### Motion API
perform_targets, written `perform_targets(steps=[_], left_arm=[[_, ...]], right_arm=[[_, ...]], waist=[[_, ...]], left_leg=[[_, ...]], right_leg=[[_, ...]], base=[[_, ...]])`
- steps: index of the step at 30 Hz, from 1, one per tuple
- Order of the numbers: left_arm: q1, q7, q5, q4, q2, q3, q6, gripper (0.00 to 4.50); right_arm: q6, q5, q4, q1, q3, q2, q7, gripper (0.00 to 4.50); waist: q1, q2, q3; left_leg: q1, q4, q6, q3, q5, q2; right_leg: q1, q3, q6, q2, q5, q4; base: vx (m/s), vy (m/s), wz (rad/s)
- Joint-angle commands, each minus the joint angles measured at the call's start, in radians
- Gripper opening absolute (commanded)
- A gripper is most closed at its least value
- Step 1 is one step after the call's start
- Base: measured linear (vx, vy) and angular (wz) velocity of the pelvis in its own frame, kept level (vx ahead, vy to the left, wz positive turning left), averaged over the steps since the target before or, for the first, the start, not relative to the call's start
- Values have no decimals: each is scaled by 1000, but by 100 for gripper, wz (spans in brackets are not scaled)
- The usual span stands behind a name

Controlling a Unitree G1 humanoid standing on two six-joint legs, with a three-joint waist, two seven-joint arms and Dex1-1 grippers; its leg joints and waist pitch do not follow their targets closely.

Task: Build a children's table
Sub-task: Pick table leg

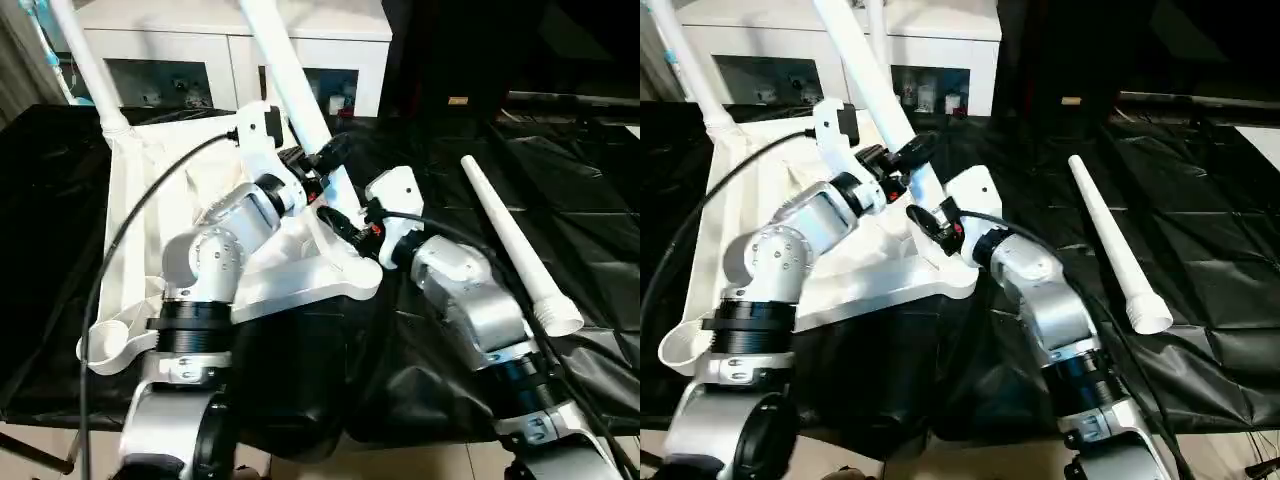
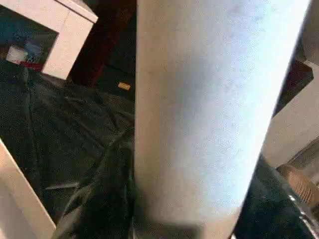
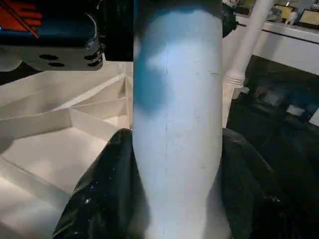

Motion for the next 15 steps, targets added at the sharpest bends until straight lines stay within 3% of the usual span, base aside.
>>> perform_targets(steps=[1, 4, 12, 13, 15], left_arm=[[-22, 14, 4, -3, 5, 15, -10, 218], [-21, 21, 5, -9, 7, 15, -12, 197], [-5, -17, 0, -48, 17, -16, 1, 194], [-2, -28, -1, -57, 20, -24, 5, 194], [6, -62, -7, -77, 32, -47, 21, 193]], right_arm=[[-32, -7, -12, -8, -8, 1, -9, 195], [-48, -20, -2, -9, -4, 3, -15, 195], [-63, -25, 7, -11, 4, 12, 0, 194], [-58, -17, 6, -9, 2, 14, 6, 229], [-37, 14, -7, -5, -12, 18, 29, 250]], waist=[[0, -3, -74], [0, -4, -74], [1, -4, -73], [1, -1, -74], [0, 0, -74]], left_leg=[[12, -63, 44, -16, -144, 44], [12, -63, 46, -16, -141, 44], [12, -63, 47, -15, -144, 44], [12, -63, 48, -16, -140, 46], [13, -63, 49, -16, -142, 45]], right_leg=[[63, 50, -168, -78, -160, -69], [63, 50, -171, -78, -150, -68], [63, 51, -169, -78, -162, -68], [62, 51, -173, -79, -150, -66], [62, 51, -177, -77, -140, -65]], base=[[0, 0, 0], [0, 0, 0], [0, 0, 0], [0, 0, 0], [0, 0, 0]])
